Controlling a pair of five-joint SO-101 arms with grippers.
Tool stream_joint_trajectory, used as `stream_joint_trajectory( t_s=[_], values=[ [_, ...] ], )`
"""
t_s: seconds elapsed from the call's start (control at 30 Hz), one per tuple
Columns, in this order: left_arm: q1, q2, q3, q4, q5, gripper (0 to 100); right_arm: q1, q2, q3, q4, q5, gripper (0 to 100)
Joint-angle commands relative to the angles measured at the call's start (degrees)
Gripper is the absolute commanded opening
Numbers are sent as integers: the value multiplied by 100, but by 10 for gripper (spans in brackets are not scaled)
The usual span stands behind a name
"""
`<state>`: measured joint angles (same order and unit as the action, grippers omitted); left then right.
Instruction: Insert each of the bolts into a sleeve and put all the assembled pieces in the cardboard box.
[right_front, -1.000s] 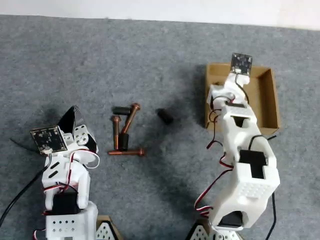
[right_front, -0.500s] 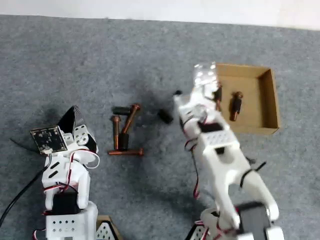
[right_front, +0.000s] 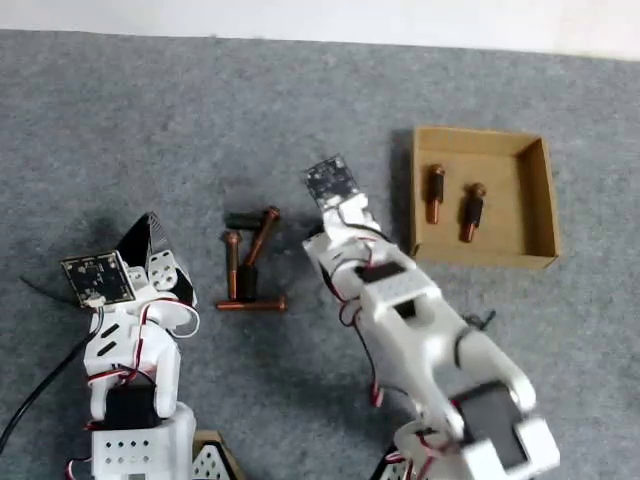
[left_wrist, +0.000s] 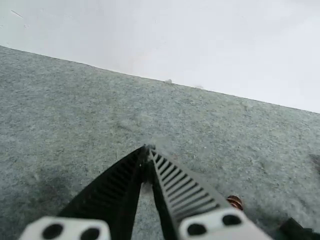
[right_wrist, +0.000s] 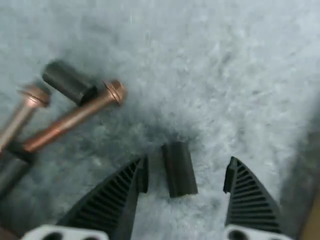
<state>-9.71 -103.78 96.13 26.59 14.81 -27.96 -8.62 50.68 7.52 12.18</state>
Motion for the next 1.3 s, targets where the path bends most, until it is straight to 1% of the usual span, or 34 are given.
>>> stream_joint_trajectory(
  t_s=[0.0,0.17,0.3,0.53,0.73,0.8,0.93,1.0,1.13,1.27],
  values=[
    [66,-57,101,18,-141,17,22,936,-1007,347,185,224],
    [66,-57,101,18,-141,17,31,1613,-1930,1147,193,224],
    [66,-57,101,18,-141,17,48,1903,-2237,1174,193,224],
    [66,-57,101,18,-141,17,48,2273,-2264,1182,193,224],
    [66,-57,101,18,-141,17,48,2308,-2264,1209,193,221],
    [66,-57,101,18,-141,17,48,2308,-2264,1411,202,180],
    [66,-57,101,18,-141,17,48,2308,-2273,1657,202,0],
    [66,-57,101,18,-141,17,48,2308,-2273,1675,202,17],
    [66,-57,101,18,-141,17,75,2255,-2273,1692,202,5],
    [66,-57,101,18,-141,17,215,1560,-2220,1684,185,5]
  ],
)
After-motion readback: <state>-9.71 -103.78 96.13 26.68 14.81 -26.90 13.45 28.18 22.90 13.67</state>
